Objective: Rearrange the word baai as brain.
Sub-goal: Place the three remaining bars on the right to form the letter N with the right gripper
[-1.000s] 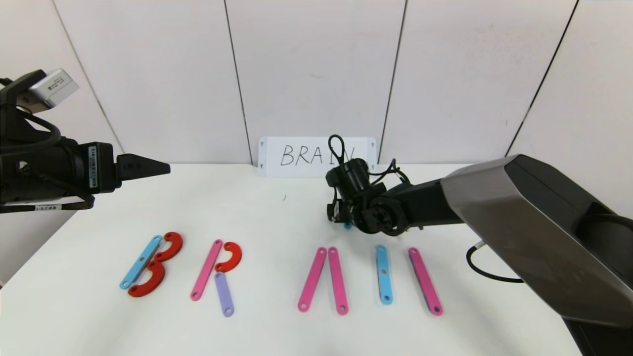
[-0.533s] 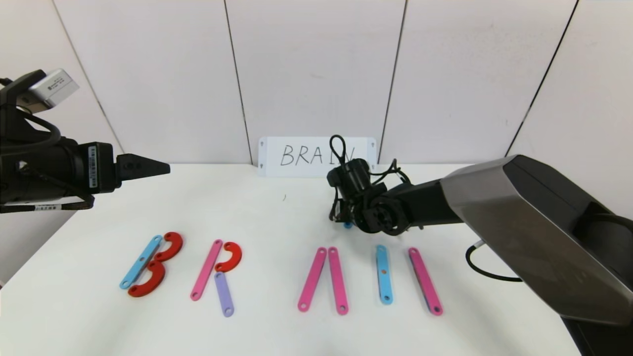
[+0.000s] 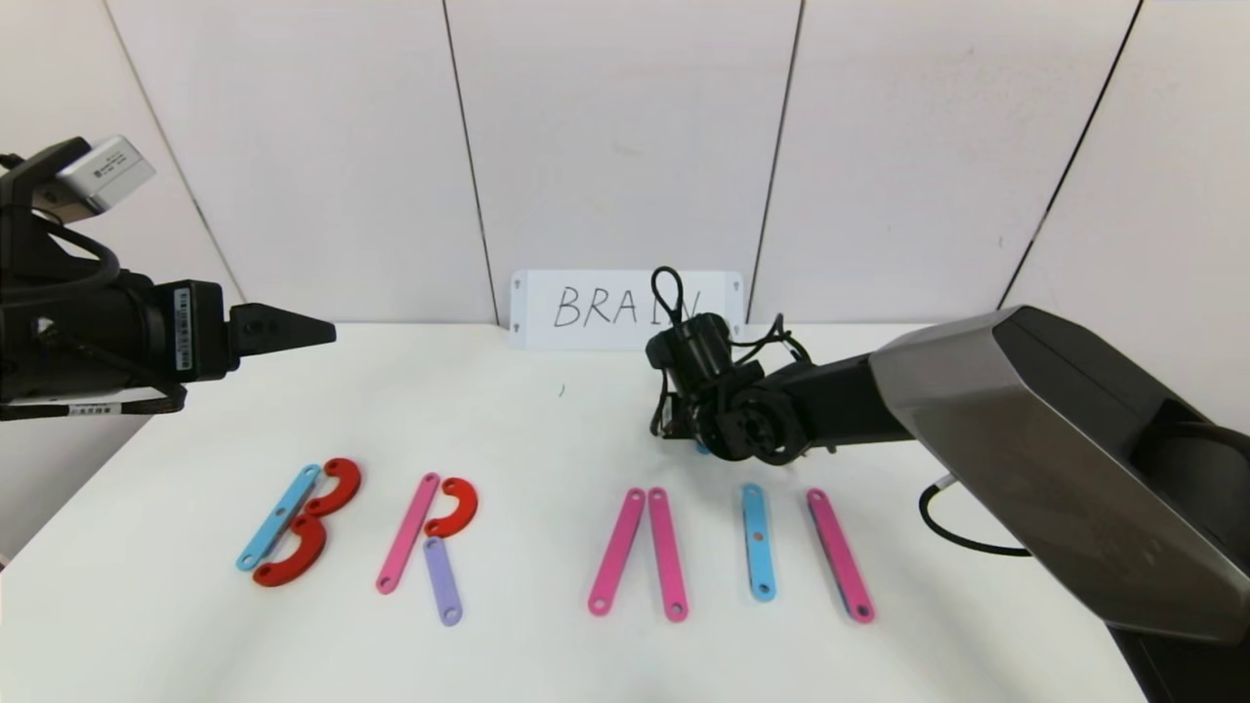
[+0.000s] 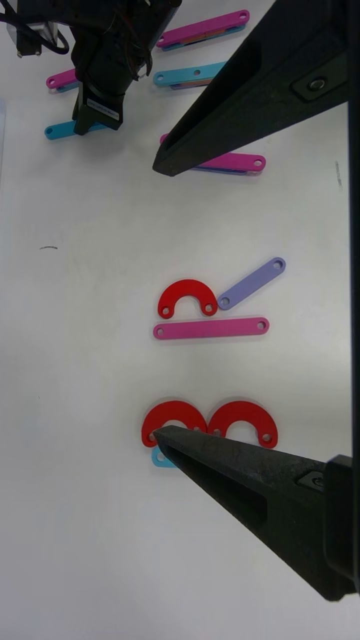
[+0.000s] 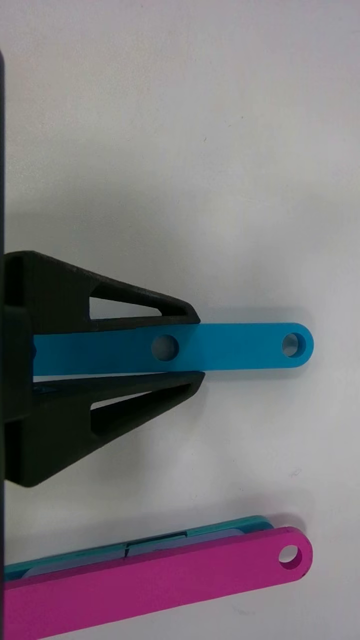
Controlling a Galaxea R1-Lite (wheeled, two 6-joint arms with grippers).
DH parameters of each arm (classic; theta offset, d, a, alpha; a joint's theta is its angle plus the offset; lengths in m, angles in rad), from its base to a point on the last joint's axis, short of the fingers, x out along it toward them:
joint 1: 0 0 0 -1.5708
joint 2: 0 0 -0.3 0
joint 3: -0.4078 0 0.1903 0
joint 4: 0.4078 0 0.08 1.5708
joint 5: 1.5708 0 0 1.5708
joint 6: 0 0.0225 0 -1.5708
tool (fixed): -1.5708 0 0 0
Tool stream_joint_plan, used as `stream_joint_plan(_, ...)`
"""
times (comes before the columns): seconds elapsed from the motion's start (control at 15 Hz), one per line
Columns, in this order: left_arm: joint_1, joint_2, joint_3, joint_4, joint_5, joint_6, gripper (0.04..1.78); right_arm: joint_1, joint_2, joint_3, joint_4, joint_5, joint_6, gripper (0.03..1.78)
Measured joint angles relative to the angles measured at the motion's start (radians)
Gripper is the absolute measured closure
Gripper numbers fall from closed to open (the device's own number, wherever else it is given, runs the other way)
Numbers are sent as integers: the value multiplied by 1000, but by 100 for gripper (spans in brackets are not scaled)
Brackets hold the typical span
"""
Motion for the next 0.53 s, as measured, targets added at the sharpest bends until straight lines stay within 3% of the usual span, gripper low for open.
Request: stream_joint_plan(0.53, 0, 0, 0, 0, 0, 0, 8, -38, -39, -4, 11, -10, -23, 154)
